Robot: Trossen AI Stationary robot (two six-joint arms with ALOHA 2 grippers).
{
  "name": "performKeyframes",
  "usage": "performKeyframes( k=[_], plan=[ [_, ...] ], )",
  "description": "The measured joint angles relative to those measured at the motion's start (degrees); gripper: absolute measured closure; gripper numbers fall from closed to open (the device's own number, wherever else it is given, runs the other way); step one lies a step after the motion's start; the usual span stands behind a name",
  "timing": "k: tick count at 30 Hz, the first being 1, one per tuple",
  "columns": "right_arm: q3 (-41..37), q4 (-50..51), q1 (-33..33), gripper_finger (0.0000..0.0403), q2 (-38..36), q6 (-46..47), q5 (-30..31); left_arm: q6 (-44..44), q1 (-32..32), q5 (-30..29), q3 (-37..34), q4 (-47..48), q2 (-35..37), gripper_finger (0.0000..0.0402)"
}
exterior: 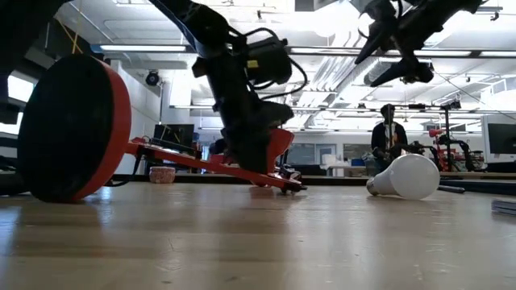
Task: Screw lightbulb
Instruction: Prepare the desk lamp
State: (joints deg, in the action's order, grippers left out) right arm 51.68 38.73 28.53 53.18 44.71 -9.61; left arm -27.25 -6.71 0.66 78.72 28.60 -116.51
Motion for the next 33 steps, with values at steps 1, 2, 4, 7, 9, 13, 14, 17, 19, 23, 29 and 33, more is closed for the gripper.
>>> performKeyframes(
  k=[1, 2, 4, 7, 9, 13, 14, 17, 19, 23, 29, 33],
  plan=[
    [0.00, 0.17, 0.00, 0.0135, -0.33, 0.02, 0.04, -0.71, 0.56, -0.07, 0.13, -0.28, -0.11, 0.0401],
    [0.00, 0.25, 0.00, 0.0135, -0.59, 0.02, 0.11, -1.14, 1.18, 0.08, 0.20, -0.66, -0.11, 0.0401],
    [0.00, 0.53, 0.00, 0.0135, -0.93, -0.08, 0.12, -1.20, 2.60, 0.24, 0.20, -0.93, -0.11, 0.0401],
    [0.00, 0.54, 0.00, 0.0135, -1.12, -0.20, 0.16, -1.24, 4.58, 0.56, 0.23, 0.20, -0.11, 0.0401],
    [0.00, 0.56, 0.00, 0.0135, -1.12, -0.20, 0.18, -1.22, 5.79, 2.47, 0.27, 1.88, -0.10, 0.0401],
    [0.00, 0.56, 0.00, 0.0135, -1.12, -0.22, 0.36, -1.13, 8.70, 3.89, -0.68, 5.32, 0.00, 0.0401],
    [0.00, 0.57, 0.00, 0.0135, -1.12, -0.36, 0.36, -1.12, 9.33, 3.93, -1.14, 7.05, 0.00, 0.0401],
    [0.00, 0.75, 0.00, 0.0135, -1.12, -1.29, 0.32, -1.03, 10.88, 3.96, -2.08, 8.55, 0.30, 0.0401],
    [0.00, 1.22, 0.00, 0.0135, -1.10, -1.27, 0.33, -1.34, 11.56, 3.65, -3.38, 9.45, 0.74, 0.0401],
    [0.00, 1.84, 0.00, 0.0135, -1.10, -2.51, -0.23, -2.69, 12.46, 3.25, -5.09, 10.28, 2.03, 0.0401],
    [0.00, 2.25, 0.00, 0.0135, -1.10, -3.96, -0.39, -4.06, 14.00, 3.21, -7.53, 12.40, 4.62, 0.0401],
    [0.00, 2.33, -0.02, 0.0135, -1.10, -4.69, -0.28, -6.27, 15.45, 3.23, -11.32, 12.73, 7.05, 0.0401]
  ],
)
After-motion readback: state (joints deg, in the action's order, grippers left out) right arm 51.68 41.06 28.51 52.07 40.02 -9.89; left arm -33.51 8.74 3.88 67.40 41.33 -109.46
